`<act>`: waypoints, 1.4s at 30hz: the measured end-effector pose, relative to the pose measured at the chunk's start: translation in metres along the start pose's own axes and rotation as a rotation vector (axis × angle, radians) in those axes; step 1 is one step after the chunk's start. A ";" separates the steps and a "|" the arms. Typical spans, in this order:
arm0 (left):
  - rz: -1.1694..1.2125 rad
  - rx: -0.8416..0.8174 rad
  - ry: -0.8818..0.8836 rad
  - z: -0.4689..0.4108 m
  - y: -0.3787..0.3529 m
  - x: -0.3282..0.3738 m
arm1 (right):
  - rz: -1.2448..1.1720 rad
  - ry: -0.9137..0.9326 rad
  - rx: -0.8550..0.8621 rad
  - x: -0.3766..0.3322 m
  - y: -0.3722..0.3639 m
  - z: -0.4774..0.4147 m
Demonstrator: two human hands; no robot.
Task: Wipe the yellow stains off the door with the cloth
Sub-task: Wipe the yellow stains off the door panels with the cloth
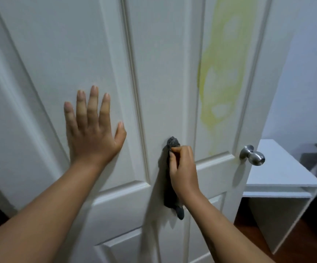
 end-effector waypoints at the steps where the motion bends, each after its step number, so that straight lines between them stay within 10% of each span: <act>1: 0.025 0.013 0.039 -0.001 0.004 0.004 | -0.012 0.012 0.017 -0.011 0.011 -0.008; 18: 0.138 0.104 0.050 -0.200 0.061 0.110 | -0.020 0.433 0.423 -0.163 0.218 -0.259; 23: 0.043 0.192 0.117 -0.221 0.054 0.112 | 0.386 0.955 0.281 -0.206 0.178 -0.284; 28: 0.015 0.234 0.117 -0.218 0.055 0.114 | 0.036 0.552 0.658 -0.142 0.243 -0.306; 32: 0.011 0.245 0.109 -0.218 0.056 0.115 | 0.445 1.156 0.338 -0.162 0.193 -0.276; 36: 0.018 0.234 0.121 -0.217 0.055 0.115 | -0.108 0.450 0.671 -0.126 0.252 -0.307; 40: 0.022 0.243 0.087 -0.218 0.055 0.114 | 0.311 1.032 0.419 -0.158 0.191 -0.274; 42: 0.029 0.231 0.088 -0.216 0.055 0.113 | 0.098 0.721 0.566 -0.135 0.224 -0.293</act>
Point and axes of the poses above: each hand's wrist, its own z-axis away from the middle knuckle, its own y-axis out of the back of the hand, x = y × z, the point moved 7 cm from there along -z, towards the middle knuckle, and after that the axes turned 6 degrees about -x, right-handed, at the moved point
